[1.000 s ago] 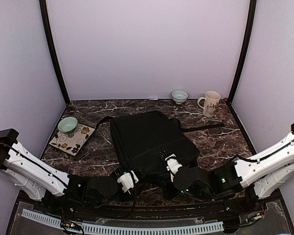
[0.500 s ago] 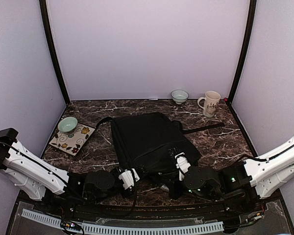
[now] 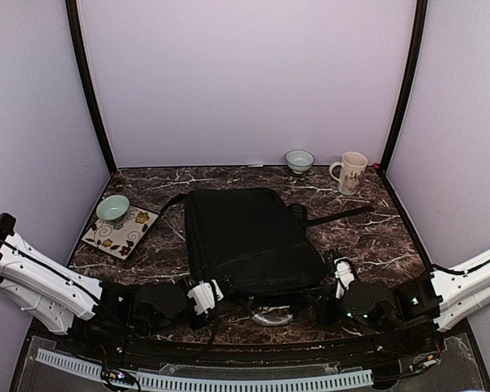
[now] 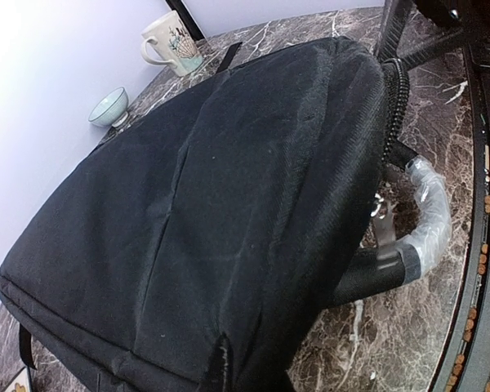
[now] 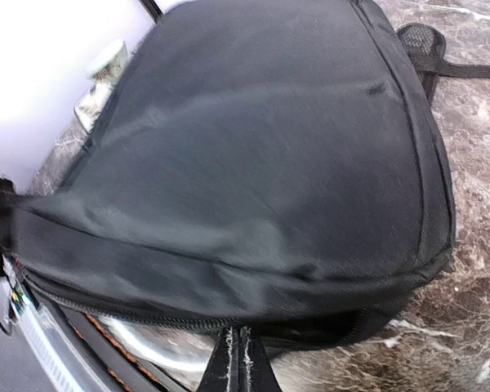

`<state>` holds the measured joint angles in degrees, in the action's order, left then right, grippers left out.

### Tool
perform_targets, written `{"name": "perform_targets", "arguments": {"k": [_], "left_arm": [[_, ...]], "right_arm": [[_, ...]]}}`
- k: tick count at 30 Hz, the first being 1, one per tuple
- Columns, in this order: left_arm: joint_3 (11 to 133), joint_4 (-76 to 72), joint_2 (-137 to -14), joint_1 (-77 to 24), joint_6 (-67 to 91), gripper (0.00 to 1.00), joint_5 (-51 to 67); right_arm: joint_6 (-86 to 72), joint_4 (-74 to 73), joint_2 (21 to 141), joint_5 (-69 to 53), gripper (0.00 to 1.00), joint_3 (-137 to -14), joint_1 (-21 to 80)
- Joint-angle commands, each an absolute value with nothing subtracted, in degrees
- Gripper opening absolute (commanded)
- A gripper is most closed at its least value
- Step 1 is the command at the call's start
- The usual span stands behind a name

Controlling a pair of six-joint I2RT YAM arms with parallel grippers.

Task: Pack the student bag
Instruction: Zip the student bag into the largest pocket of the bag.

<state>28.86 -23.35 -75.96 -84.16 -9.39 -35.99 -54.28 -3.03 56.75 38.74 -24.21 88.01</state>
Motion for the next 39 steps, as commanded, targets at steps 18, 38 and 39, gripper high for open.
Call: {"name": "perform_targets", "arguments": {"k": [18, 38, 39], "left_arm": [[41.0, -7.16, -75.55, -84.03, 3.76, 0.0, -31.2], [46.4, -4.4, -77.35, -84.08, 5.05, 0.0, -30.42], [46.66, -4.05, -77.56, -84.09, 5.2, 0.0, -30.69]], "right_arm": [[-44.66, 10.98, 79.99, 38.32, 0.65, -39.29, 92.22], [-45.81, 9.28, 84.98, 46.94, 0.26, -43.71, 92.2], [-45.86, 9.06, 84.99, 47.07, 0.24, -43.76, 92.14]]}}
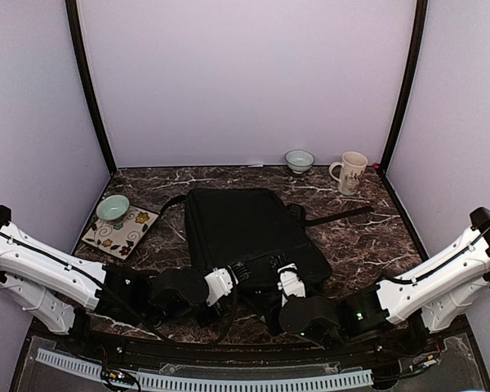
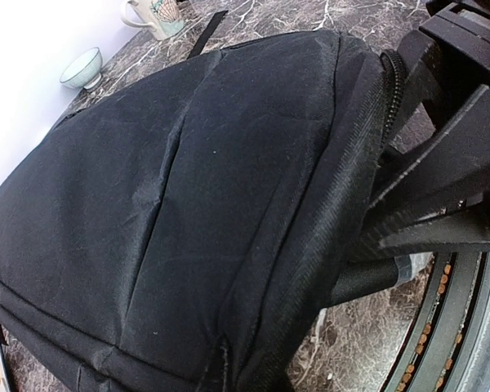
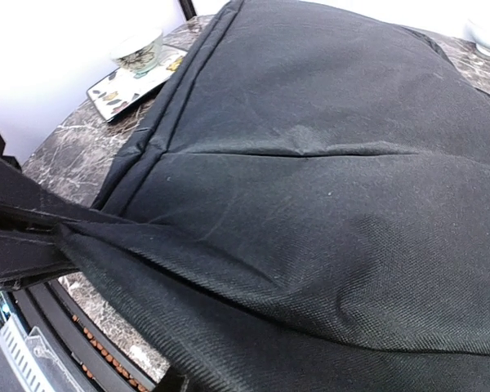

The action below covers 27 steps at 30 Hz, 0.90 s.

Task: Pack the student bag
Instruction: Zip the student bag into the largest pocket of the bag.

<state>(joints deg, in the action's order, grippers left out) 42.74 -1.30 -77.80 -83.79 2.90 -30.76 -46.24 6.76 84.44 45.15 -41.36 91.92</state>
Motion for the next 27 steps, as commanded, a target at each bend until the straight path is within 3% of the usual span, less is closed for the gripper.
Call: {"name": "perform_targets", "arguments": {"k": [1, 10, 18, 23, 27], "left_arm": [[46.94, -3.52, -77.8, -84.03, 5.5, 0.0, -31.04], [49.87, -0.15, -79.32, -84.02, 7.18, 0.0, -34.43], [50.97, -0.93, -80.14, -84.06, 6.43, 0.0, -33.5], [51.09, -0.97, -80.63, -84.05, 6.4, 0.0, -33.5], [51.42, -0.73, -81.23, -84.03, 6.16, 0.0, -34.67]], "right_arm": [[-46.09, 8.76, 84.99, 47.09, 0.23, -43.9, 92.15], [-49.48, 3.76, 84.16, 44.59, 0.31, -45.44, 93.11], [-51.83, -0.06, 83.68, 49.52, 0.12, -46.55, 93.67], [-51.27, 0.4, 83.23, 49.24, 0.08, -46.54, 93.69], [-50.43, 0.13, 83.77, 48.59, 0.0, -47.33, 93.7]]}}
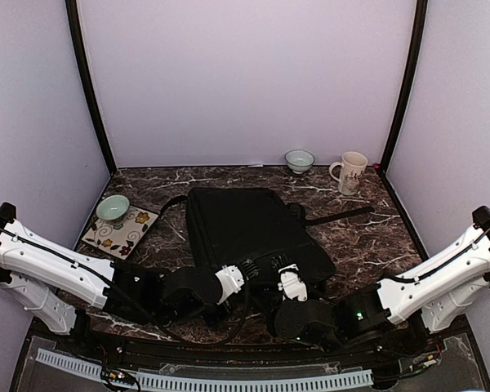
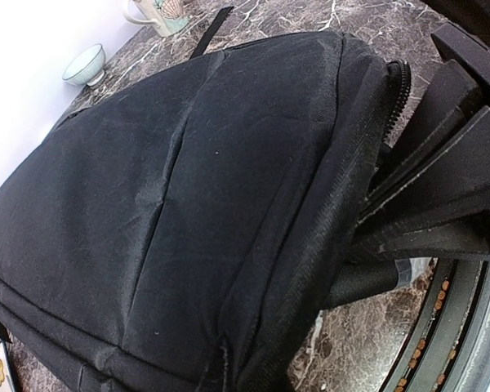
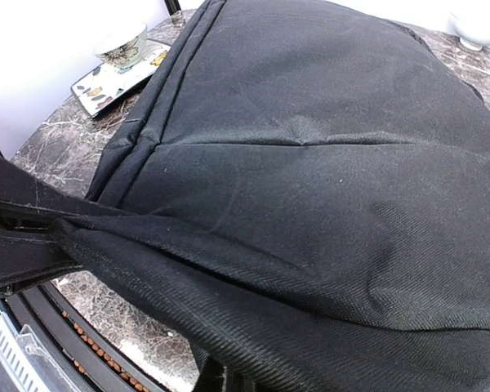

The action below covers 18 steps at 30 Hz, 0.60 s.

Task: Pack the student bag
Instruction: Zip the student bag into the largest pocket of the bag.

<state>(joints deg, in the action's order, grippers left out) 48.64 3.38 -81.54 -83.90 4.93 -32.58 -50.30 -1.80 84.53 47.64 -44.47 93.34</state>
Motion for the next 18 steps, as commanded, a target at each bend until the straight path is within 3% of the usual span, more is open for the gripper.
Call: {"name": "perform_targets", "arguments": {"k": [1, 10, 18], "left_arm": [[51.53, -0.59, -81.41, -84.05, 6.07, 0.0, -35.16], [50.1, 2.56, -81.29, -83.95, 7.94, 0.0, -39.78], [46.2, 7.22, -77.24, -83.34, 11.69, 0.0, -44.15]], "right_arm": [[-50.74, -0.54, 83.98, 48.72, 0.0, -47.68, 93.75], [-54.35, -4.08, 81.46, 48.3, 0.0, -45.15, 94.02], [-58.9, -6.5, 72.21, 46.36, 0.0, -36.96, 93.53]]}}
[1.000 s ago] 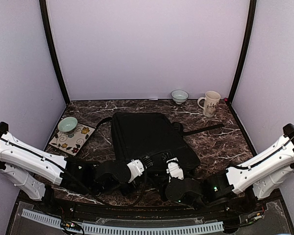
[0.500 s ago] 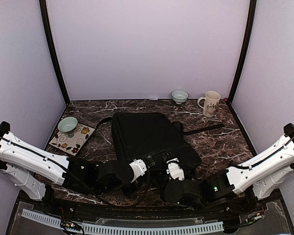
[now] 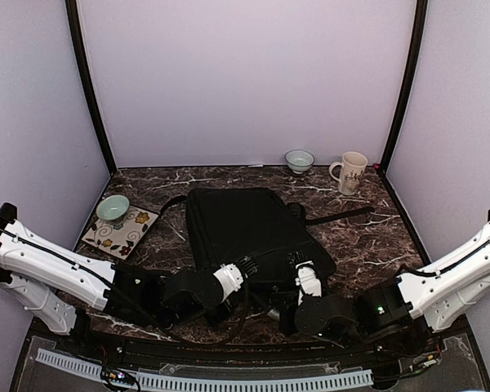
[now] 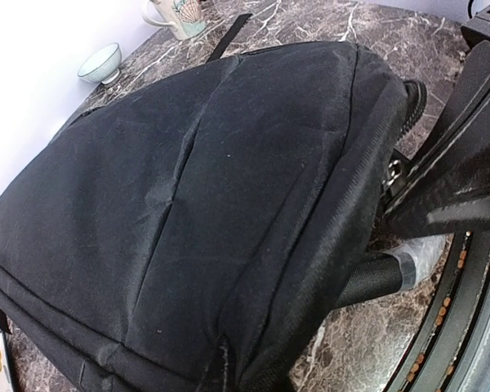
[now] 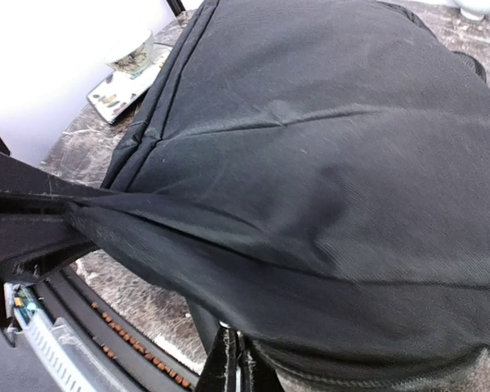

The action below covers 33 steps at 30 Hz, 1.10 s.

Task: Pack the student bag
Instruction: Zip the student bag into the largest pocket of the bag.

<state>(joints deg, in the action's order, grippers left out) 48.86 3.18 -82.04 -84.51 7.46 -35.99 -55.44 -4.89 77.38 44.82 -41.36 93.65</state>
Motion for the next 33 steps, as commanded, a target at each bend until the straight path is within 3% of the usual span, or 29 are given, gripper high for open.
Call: {"name": "perform_targets", "arguments": {"k": [1, 16, 20, 27, 28, 31, 33], "left_arm": [[45.53, 7.34, -76.31, -83.26, 12.08, 0.0, -44.2], [35.8, 9.97, -59.85, -81.96, 16.16, 0.0, -46.66], [33.3, 5.35, -57.25, -81.94, 13.52, 0.0, -42.73], [34.57, 8.97, -59.25, -82.0, 15.49, 0.01, -45.68], [34.6, 8.83, -59.5, -81.99, 15.68, 0.07, -45.04], [35.93, 9.2, -60.3, -82.18, 15.61, 0.44, -41.09], [37.1, 9.35, -60.57, -83.36, 15.09, 0.58, -39.66]], "right_arm": [[-59.14, -6.25, 70.91, 46.0, 0.0, -35.63, 93.4], [-59.72, -0.45, 55.22, 40.04, 0.0, -18.07, 84.95], [-56.09, 5.21, 57.67, 36.81, 0.0, -17.8, 84.81], [-55.76, 3.35, 65.12, 38.51, 0.0, -23.08, 84.81], [-54.89, 4.46, 65.65, 37.94, 0.0, -23.45, 84.81], [-52.02, 7.19, 68.01, 35.67, 0.0, -25.64, 85.02], [-50.35, 7.8, 70.0, 34.86, 0.0, -27.88, 85.51]]}}
